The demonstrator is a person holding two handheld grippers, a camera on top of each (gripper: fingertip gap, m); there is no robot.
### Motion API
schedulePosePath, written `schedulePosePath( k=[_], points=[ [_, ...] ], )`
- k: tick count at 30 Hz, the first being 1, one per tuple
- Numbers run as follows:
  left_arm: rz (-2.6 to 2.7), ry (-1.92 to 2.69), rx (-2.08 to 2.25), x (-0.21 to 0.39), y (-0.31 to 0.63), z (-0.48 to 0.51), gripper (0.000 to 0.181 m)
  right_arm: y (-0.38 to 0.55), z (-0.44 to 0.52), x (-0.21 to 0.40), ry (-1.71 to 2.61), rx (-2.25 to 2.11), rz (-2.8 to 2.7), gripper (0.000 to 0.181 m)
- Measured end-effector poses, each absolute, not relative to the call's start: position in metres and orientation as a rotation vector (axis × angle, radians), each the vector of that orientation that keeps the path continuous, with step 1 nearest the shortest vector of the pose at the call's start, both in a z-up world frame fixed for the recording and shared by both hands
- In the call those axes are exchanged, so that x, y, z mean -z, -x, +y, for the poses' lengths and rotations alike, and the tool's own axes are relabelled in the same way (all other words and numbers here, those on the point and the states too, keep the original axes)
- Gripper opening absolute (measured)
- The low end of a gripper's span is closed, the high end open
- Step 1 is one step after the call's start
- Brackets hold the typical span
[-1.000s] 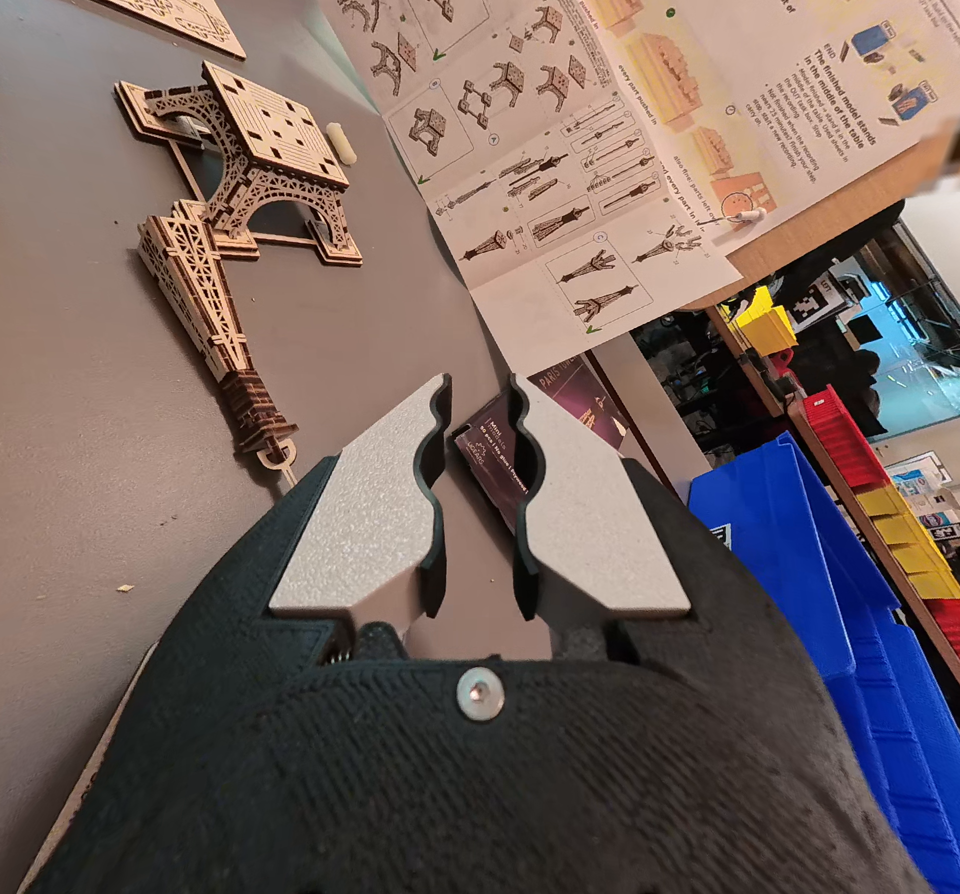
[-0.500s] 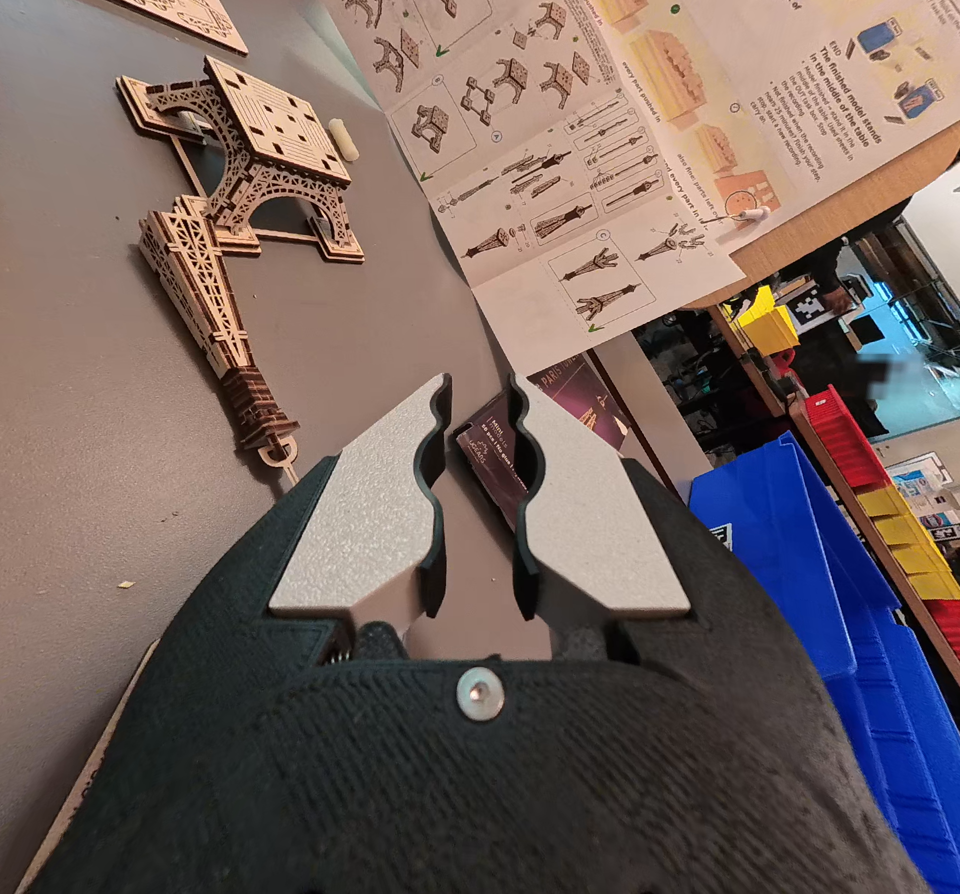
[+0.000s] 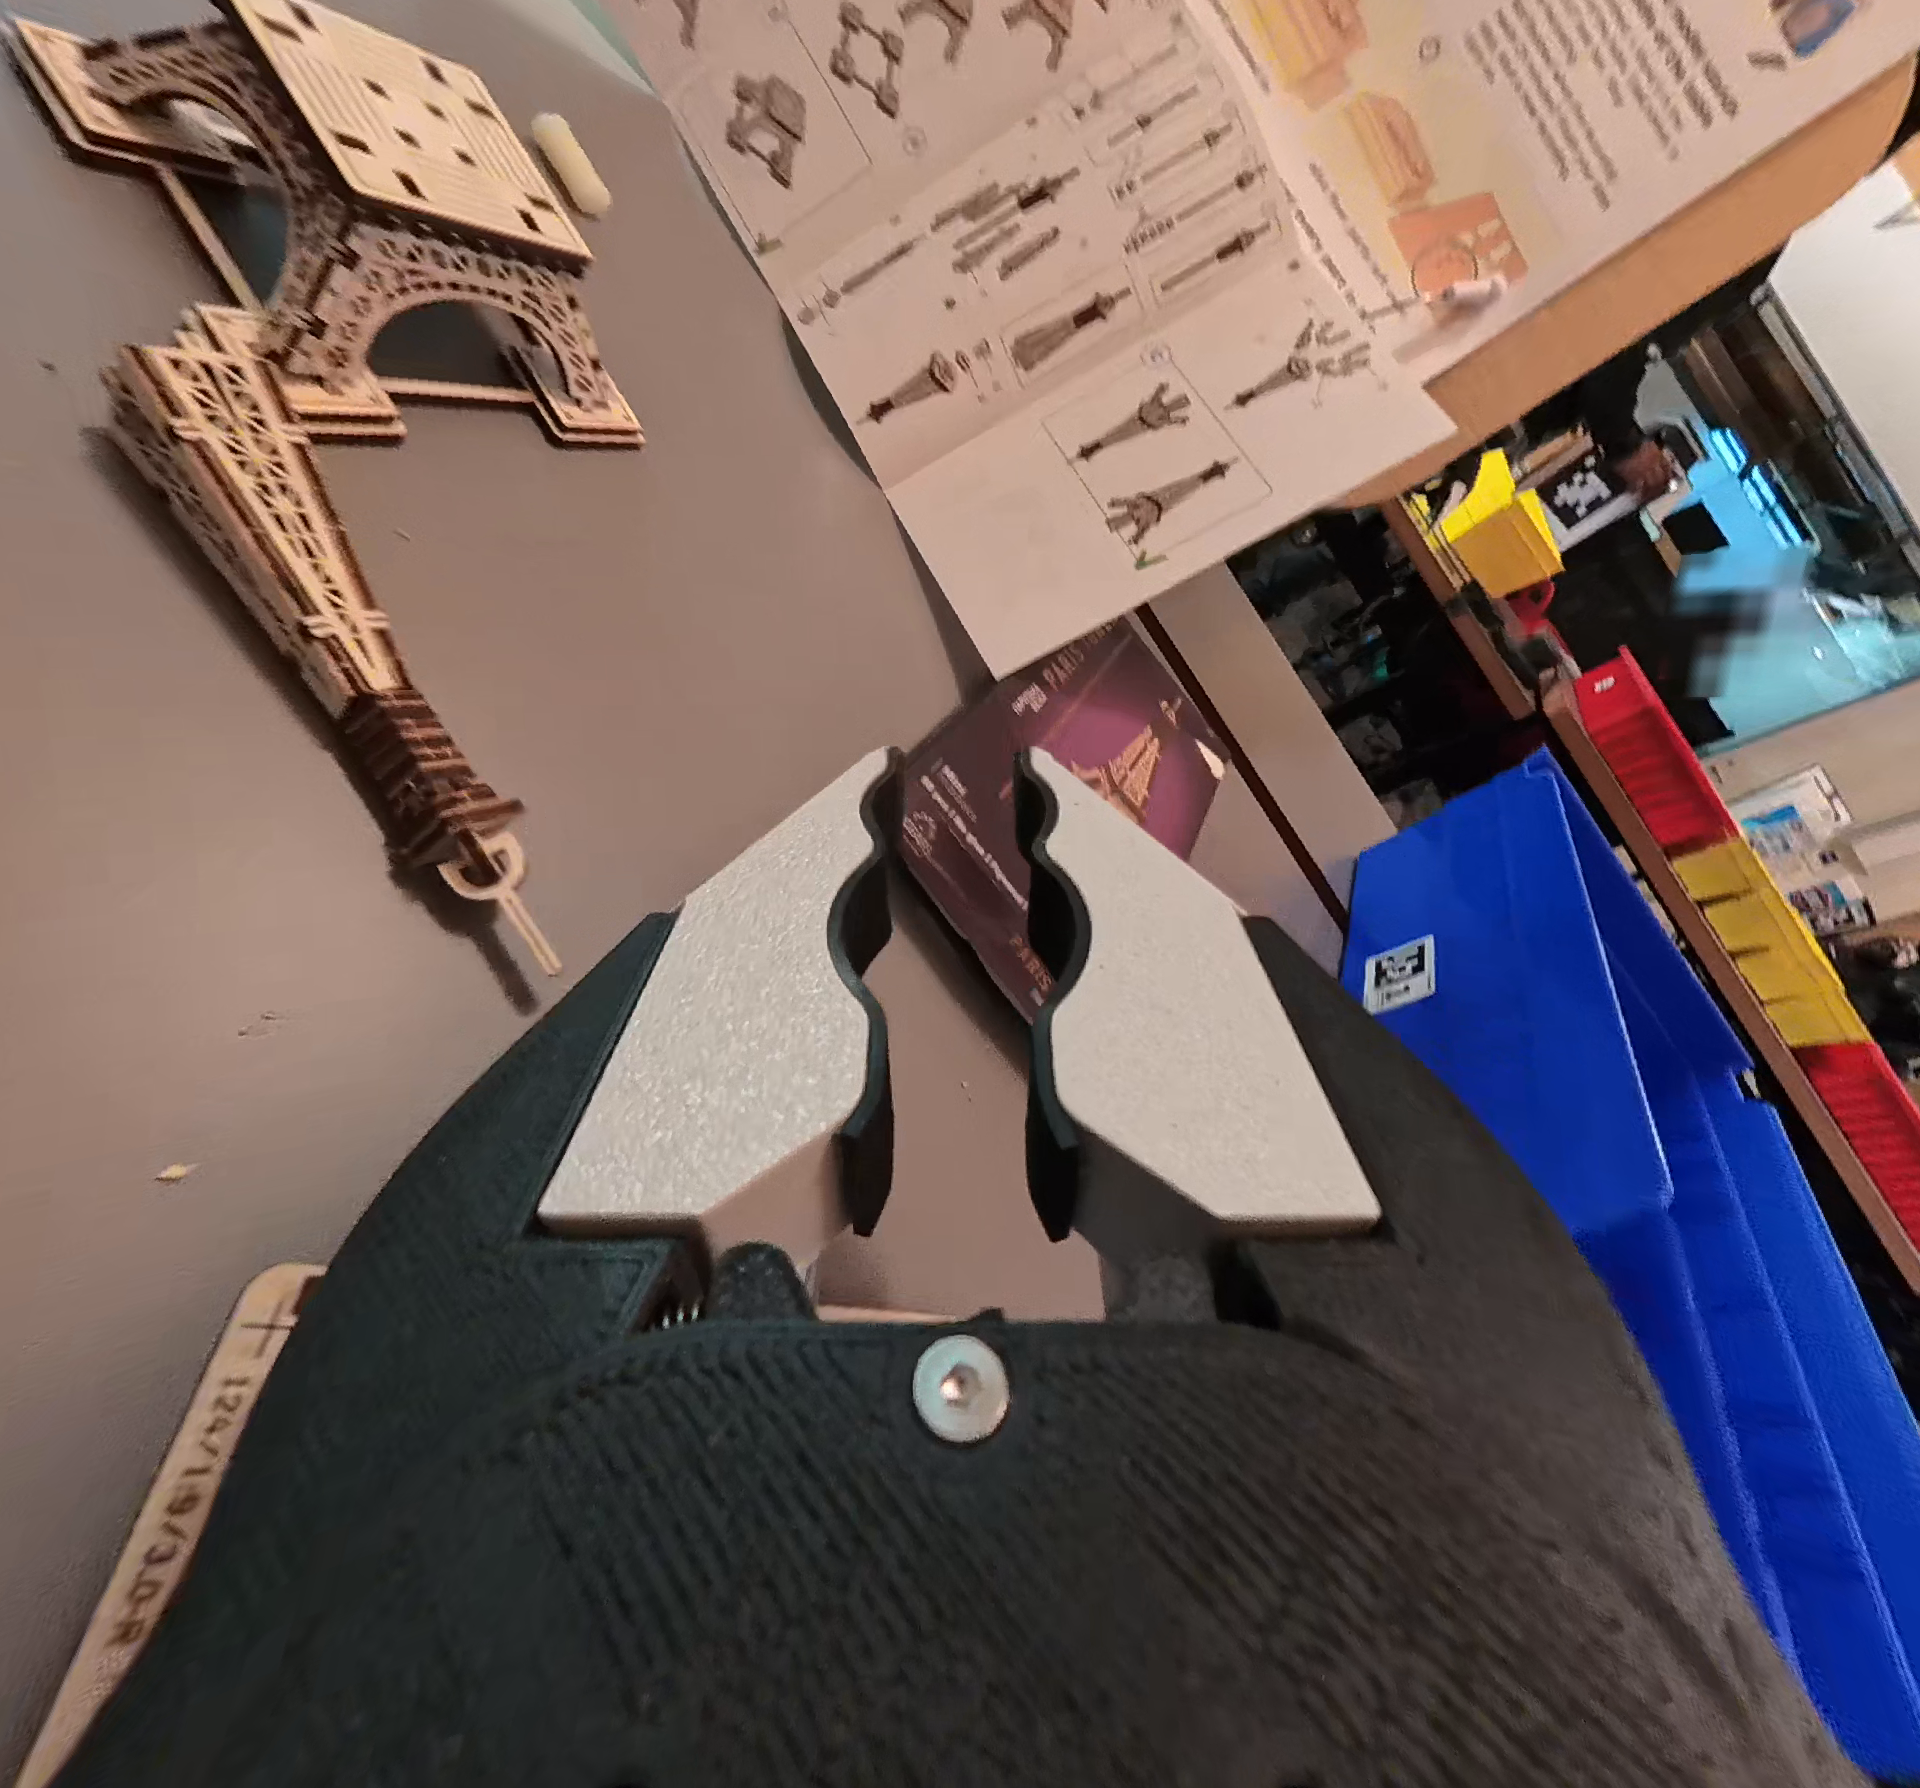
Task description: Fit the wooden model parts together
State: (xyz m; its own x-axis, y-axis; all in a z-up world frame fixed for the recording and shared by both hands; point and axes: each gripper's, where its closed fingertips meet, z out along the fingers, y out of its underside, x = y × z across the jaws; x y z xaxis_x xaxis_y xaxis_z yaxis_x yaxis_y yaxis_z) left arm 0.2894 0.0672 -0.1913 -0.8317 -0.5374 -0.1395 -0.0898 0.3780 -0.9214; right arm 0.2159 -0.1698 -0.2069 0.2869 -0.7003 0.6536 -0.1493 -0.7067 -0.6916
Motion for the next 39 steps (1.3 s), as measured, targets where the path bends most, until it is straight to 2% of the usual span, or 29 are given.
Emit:
schedulePosePath(
  k=[3,6,12,19,21,23,39],
  points=[
    [1.986,0.684,1.188,0.18,-0.336,0.134,0.03,-0.217,-0.182,0.207,2.023,1.428,0.851,0.019],
    [1.895,0.749,0.864,0.193,-0.365,0.193,0.033,-0.217,-0.191,0.21,2.003,1.402,0.93,0.019],
    [2.009,0.858,0.696,0.232,-0.37,0.21,0.033,-0.216,-0.199,0.217,2.018,1.373,1.003,0.019],
    [2.166,0.992,0.809,0.257,-0.359,0.2,0.02,-0.213,-0.212,0.231,2.012,1.285,1.155,0.017],
    [2.216,1.02,0.824,0.263,-0.356,0.199,0.01,-0.212,-0.213,0.233,2.005,1.259,1.178,0.006],
    [2.238,1.015,0.837,0.264,-0.355,0.197,0.001,-0.211,-0.216,0.235,2.007,1.25,1.207,0.002],
    [2.26,1.029,0.871,0.266,-0.354,0.195,0.0,-0.205,-0.214,0.258,2.125,1.098,1.268,0.0]
  ],
)
